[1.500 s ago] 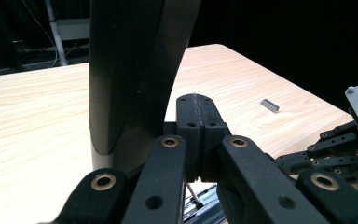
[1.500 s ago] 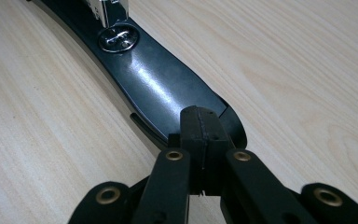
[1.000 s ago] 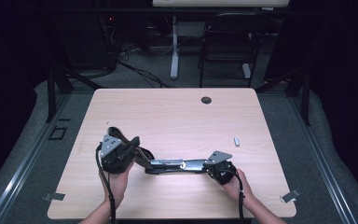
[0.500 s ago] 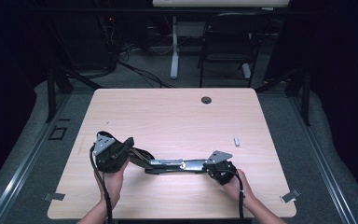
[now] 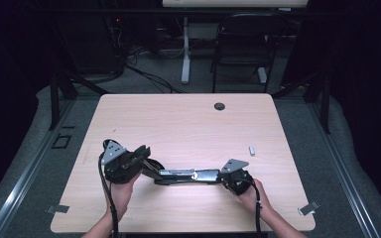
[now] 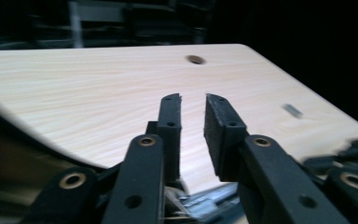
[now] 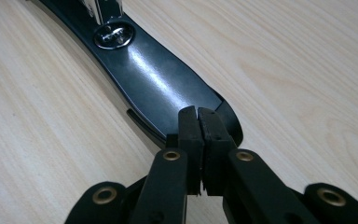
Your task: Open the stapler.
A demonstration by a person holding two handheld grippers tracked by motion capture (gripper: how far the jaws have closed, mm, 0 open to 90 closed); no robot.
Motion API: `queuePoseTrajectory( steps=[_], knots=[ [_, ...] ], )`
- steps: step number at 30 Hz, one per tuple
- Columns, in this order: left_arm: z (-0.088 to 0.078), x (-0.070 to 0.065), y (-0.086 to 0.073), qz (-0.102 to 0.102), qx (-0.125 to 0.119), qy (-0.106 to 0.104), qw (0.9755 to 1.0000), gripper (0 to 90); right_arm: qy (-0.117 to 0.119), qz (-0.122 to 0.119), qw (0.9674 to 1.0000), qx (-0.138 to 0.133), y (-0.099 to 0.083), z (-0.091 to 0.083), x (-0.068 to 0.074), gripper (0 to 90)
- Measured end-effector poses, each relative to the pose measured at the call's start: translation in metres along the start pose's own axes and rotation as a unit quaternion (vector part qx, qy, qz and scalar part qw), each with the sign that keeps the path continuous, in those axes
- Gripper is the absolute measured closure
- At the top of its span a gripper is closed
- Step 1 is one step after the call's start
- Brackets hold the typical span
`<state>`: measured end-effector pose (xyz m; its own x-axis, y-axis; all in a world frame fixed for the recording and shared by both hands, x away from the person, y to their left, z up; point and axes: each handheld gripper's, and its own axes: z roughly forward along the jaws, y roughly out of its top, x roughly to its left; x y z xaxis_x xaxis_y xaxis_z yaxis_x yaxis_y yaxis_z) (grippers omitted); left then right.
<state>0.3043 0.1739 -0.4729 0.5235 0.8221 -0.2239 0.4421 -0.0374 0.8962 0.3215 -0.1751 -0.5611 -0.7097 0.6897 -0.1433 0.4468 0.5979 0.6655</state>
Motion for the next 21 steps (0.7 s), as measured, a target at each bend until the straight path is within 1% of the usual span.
queuePoseTrajectory(
  steps=[1,2,3,4,5,6,7,9,10,11,12,13,14,15,16,17,18,19,20,21],
  knots=[
    [0.001,-0.002,0.0,0.002,0.012,-0.014,0.9998,72.2,-0.003,-0.003,1.0,-0.001,-0.001,0.0,0.0,89.6],
    [0.002,-0.006,0.0,0.01,0.025,-0.023,0.9994,69.4,-0.005,-0.002,1.0,-0.001,-0.001,0.0,0.0,89.5],
    [0.002,-0.007,0.0,0.02,0.034,-0.03,0.9988,65.2,-0.006,0.003,1.0,0.0,-0.001,0.0,-0.001,89.4],
    [0.002,-0.009,-0.001,0.027,0.04,-0.036,0.9982,63.2,-0.004,0.004,1.0,0.003,-0.001,0.0,-0.002,88.6],
    [0.004,-0.011,-0.001,0.039,0.055,-0.044,0.9968,60.2,-0.006,0.004,1.0,0.005,-0.001,0.0,-0.003,87.6],
    [0.003,-0.011,-0.001,0.044,0.061,-0.048,0.996,53.9,-0.003,0.004,1.0,0.006,-0.002,0.0,-0.005,84.7],
    [0.003,-0.012,-0.002,0.046,0.066,-0.052,0.9954,51.3,-0.005,0.006,1.0,0.006,-0.001,0.0,-0.005,81.9],
    [0.004,-0.011,-0.004,0.052,0.084,-0.067,0.9928,44.7,-0.006,-0.001,0.9999,0.013,0.0,-0.002,-0.006,76.4],
    [0.004,-0.01,-0.004,0.053,0.09,-0.072,0.9919,42.1,-0.003,0.001,0.9999,0.014,0.0,-0.002,-0.007,73.2],
    [0.004,-0.01,-0.005,0.053,0.097,-0.077,0.9909,39.9,0.001,0.007,0.9999,0.014,0.001,-0.002,-0.008,71.8],
    [0.004,-0.01,-0.006,0.055,0.099,-0.079,0.9904,37.1,0.009,0.01,0.9997,0.018,0.002,-0.002,-0.01,69.4],
    [0.004,-0.01,-0.007,0.058,0.108,-0.085,0.9889,34.7,0.011,0.015,0.9996,0.019,0.002,-0.003,-0.012,67.9],
    [0.004,-0.011,-0.007,0.057,0.114,-0.089,0.9879,32.7,0.013,0.016,0.9995,0.023,0.003,-0.003,-0.013,66.3],
    [0.004,-0.011,-0.007,0.061,0.118,-0.093,0.9868,31.2,0.015,0.015,0.9994,0.027,0.003,-0.003,-0.014,63.9],
    [0.004,-0.011,-0.008,0.063,0.122,-0.094,0.986,28.9,0.017,0.017,0.9992,0.031,0.004,-0.003,-0.015,60.4],
    [0.003,-0.011,-0.009,0.064,0.124,-0.094,0.9857,26.7,0.021,0.018,0.9989,0.039,0.004,-0.003,-0.016,53.9],
    [0.003,-0.011,-0.009,0.066,0.129,-0.096,0.9847,25.6,0.014,0.017,0.9988,0.043,0.005,-0.003,-0.016,45.9],
    [0.003,-0.011,-0.01,0.067,0.135,-0.097,0.9838,23.9,0.013,0.014,0.9985,0.052,0.005,-0.003,-0.017,41.5],
    [0.003,-0.011,-0.01,0.069,0.137,-0.097,0.9834,22.1,0.014,0.013,0.998,0.059,0.006,-0.003,-0.017,37.4],
    [0.004,-0.01,-0.011,0.068,0.143,-0.1,0.9823,20.9,0.017,0.015,0.9979,0.061,0.006,-0.003,-0.018,33.5]
  ],
)
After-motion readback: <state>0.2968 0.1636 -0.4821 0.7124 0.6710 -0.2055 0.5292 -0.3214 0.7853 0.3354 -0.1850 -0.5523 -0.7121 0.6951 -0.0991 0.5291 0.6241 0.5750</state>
